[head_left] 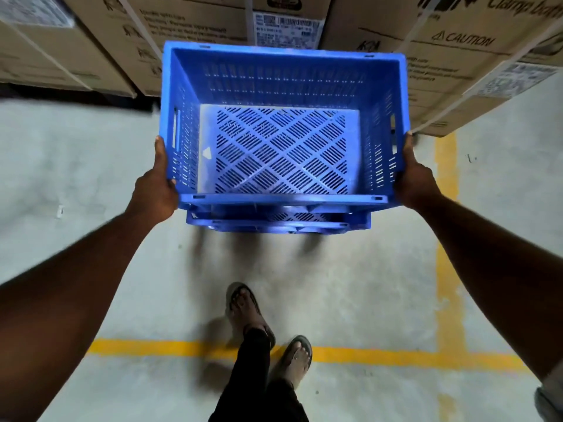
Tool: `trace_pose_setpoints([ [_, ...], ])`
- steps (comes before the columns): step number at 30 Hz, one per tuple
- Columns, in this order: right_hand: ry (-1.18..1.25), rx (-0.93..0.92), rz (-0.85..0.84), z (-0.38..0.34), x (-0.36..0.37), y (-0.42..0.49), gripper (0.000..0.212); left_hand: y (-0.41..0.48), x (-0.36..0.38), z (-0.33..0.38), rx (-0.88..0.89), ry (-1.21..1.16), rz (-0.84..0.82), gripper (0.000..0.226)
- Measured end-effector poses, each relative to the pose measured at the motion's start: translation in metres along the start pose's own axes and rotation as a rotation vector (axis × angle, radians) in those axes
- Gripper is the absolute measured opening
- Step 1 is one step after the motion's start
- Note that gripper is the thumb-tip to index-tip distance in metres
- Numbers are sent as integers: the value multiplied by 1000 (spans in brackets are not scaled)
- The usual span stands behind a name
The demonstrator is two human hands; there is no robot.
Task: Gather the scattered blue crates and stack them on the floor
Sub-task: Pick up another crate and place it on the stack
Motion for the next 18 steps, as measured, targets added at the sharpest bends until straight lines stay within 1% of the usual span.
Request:
trace_pose_setpoints([
  [5,-43,13,68,2,4,3,98,12,0,6,-19,-51,21,89],
  [8,-30,20,36,3,5,-4,97,17,-6,12,10,-43,2,86],
  [12,-9,26,43,5,9,-10,99,17,-12,15,13,-86,-12,85],
  [16,-25,62,73,5,15,-13,104,20,-14,21,18,-98,-42,84],
  [18,-14,81,49,8,17,-17,107,17,-14,20,9,-103,-61,83],
])
Point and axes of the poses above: each hand's wrist, its own y-axis towards the middle knuckle, its own x-axis out of the palm, z = x × y, the point moved 4 cm from there along y, towards the middle knuckle, and after that the axes turned 10 degrees about x, right-handed, at the moved point
